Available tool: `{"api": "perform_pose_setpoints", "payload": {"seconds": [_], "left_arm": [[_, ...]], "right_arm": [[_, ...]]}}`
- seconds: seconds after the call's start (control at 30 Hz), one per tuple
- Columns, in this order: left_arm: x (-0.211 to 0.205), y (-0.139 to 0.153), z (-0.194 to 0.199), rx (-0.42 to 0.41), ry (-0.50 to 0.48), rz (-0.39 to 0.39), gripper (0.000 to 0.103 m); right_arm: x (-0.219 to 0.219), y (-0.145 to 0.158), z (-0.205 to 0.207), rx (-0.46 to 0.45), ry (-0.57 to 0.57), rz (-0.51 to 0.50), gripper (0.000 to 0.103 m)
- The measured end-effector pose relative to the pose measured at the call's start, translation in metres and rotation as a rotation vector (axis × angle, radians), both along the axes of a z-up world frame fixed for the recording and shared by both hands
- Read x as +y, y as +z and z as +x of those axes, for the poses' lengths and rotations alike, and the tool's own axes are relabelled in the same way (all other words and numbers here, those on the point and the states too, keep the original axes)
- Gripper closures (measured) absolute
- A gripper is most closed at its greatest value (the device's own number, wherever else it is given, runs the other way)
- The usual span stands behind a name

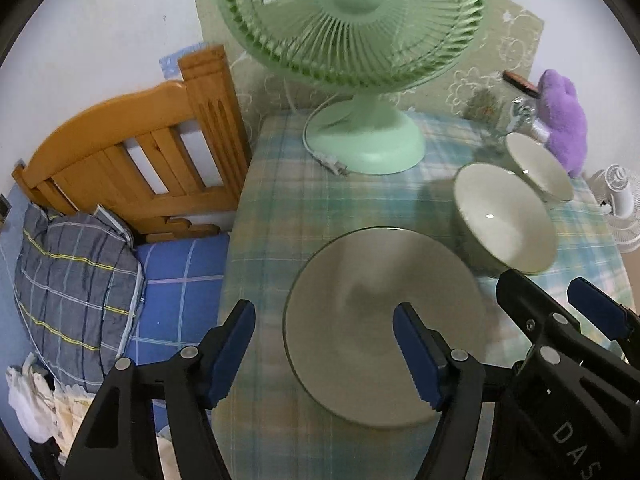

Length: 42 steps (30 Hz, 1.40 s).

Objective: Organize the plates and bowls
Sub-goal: 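Move both tools to the wide grey-green bowl and grasp its rim, then carry the grey-green bowl with both tools toward the plate stack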

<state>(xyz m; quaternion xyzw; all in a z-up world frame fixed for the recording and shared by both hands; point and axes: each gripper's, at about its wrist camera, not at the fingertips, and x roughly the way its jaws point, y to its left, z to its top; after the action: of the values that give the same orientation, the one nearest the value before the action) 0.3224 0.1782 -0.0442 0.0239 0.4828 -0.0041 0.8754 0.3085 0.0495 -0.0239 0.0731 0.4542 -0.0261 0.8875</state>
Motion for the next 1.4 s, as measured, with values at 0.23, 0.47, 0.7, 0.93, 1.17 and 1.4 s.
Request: {"api": "perform_pose_setpoints", "payload": {"seconds": [0.23,0.47,0.7,0.93,1.17,1.4], "left_arm": [[0.006,-0.026,0.017,0.048,0.019,0.005,0.041],[0.008,-0.039,0.025,0.081,0.016,-0.007,0.065],[0.008,-0.042,0.026,0.096,0.022,-0.004,0.076],[0.001,-0.039,0.016,0.102,0.027,0.016,0.077],[-0.02,-0.039,-0.011,0.136,0.029,0.02,0.077],[-0.055,-0.036,-0.046,0.162,0.041,0.01,0.077]], "right_arm": [[0.009,-0.028,0.024,0.057,-0.005,-0.003,0.046],[0.015,-0.042,0.037,0.08,0.024,-0.015,0.064],[0.03,-0.046,0.044,0.106,0.09,-0.021,0.086],[0.023,-0.045,0.038,0.123,0.095,-0.001,0.086],[0.007,-0.044,0.016,0.142,0.091,0.018,0.086],[-0.025,-0.04,-0.017,0.167,0.109,0.004,0.086]]}}
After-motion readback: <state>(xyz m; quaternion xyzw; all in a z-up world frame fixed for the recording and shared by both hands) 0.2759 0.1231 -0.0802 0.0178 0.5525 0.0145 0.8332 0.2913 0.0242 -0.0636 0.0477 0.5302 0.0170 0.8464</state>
